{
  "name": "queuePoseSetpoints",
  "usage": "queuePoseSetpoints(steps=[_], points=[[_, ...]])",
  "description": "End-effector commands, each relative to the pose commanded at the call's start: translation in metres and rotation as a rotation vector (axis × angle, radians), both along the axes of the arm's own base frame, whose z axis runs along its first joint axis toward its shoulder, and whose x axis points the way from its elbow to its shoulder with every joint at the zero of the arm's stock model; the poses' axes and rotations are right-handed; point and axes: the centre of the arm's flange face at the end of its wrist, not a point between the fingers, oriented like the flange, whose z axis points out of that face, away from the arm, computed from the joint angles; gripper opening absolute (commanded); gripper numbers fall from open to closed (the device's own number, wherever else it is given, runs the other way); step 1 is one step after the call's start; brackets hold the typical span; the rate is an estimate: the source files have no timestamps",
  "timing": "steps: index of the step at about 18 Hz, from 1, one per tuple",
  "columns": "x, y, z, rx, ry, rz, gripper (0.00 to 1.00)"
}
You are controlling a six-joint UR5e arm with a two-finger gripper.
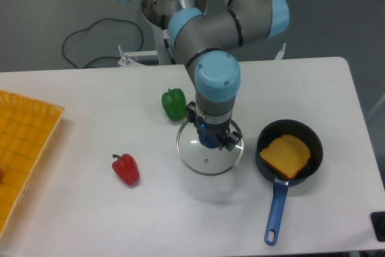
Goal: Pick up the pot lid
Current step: 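Lift the glass lid by its knob and carry it toward the pan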
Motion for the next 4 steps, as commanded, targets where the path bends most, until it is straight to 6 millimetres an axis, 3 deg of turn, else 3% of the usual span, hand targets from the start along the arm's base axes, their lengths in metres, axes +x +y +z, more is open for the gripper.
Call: queuePoseSetpoints(steps=[4], points=[[-0.0021,-0.0027,0.0012,0.005,-0.002,0.005,0.48]])
